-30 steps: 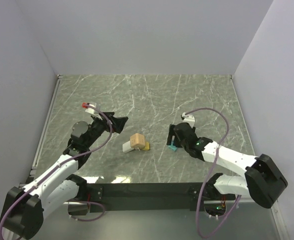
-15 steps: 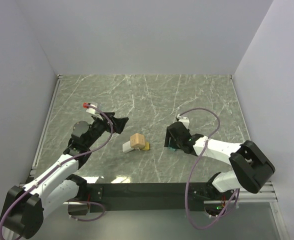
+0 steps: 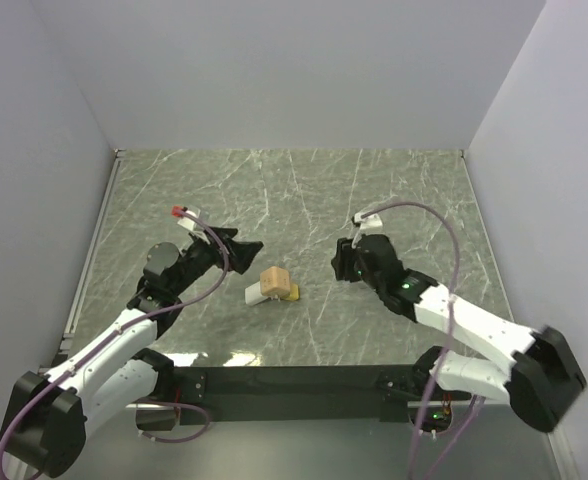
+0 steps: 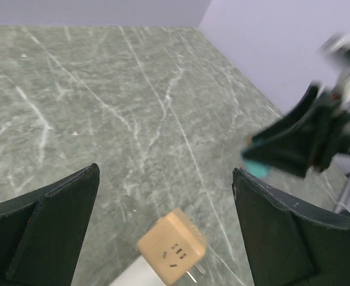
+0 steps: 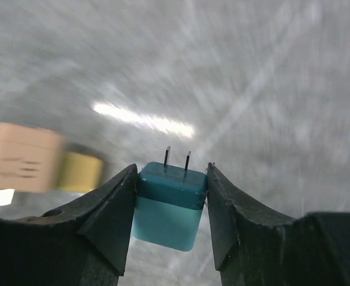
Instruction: Insert the plug
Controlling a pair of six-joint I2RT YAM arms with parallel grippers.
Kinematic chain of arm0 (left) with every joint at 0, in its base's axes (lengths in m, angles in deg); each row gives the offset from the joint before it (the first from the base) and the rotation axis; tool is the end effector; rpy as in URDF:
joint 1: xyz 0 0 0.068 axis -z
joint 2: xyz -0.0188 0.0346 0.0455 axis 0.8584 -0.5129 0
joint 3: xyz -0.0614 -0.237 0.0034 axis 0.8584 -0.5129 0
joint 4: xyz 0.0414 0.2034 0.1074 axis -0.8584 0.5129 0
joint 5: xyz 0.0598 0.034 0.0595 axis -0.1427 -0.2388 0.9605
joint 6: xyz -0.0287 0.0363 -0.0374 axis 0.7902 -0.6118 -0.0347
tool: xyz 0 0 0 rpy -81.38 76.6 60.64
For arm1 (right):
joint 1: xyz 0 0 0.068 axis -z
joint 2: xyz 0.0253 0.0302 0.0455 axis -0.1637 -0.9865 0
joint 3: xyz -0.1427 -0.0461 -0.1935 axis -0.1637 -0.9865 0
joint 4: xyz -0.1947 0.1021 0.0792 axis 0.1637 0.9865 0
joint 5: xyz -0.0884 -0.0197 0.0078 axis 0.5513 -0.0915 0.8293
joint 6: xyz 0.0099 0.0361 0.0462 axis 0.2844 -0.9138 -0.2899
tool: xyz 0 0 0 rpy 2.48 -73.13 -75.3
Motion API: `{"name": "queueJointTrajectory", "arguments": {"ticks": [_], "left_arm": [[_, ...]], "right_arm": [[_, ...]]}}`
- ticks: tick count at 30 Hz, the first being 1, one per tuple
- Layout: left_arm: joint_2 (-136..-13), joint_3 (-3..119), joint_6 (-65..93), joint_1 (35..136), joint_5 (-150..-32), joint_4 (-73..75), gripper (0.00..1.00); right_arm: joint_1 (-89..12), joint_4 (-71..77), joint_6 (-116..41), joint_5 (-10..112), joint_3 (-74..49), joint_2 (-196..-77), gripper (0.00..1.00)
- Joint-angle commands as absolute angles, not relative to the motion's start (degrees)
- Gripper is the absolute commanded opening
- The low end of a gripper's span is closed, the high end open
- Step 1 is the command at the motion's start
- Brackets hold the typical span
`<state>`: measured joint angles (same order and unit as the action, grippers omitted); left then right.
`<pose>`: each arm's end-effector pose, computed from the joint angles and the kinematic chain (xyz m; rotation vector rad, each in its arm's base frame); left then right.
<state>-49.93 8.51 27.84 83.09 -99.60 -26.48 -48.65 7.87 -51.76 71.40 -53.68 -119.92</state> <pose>0.1823 -0.0948 0.2489 0.2259 1.6061 -0.8946 0.1842 0.1381 0.2025 -0.2222 2.1834 0.3573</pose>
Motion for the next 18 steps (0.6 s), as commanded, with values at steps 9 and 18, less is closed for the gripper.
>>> {"name": "queueJointTrajectory", "arguments": {"ticks": [9, 18], "left_arm": [[-50.4, 11.2, 35.6, 85.4, -111.4, -32.2, 0.99], [-54.8, 12.6, 42.0, 88.6, -112.7, -35.6, 0.99]], "right_arm": [[-49.1, 0.3, -16.5, 37.5, -42.9, -110.4, 0.09], [-51.9, 7.1, -10.0, 31.8, -41.1, -112.0, 0.08]]}}
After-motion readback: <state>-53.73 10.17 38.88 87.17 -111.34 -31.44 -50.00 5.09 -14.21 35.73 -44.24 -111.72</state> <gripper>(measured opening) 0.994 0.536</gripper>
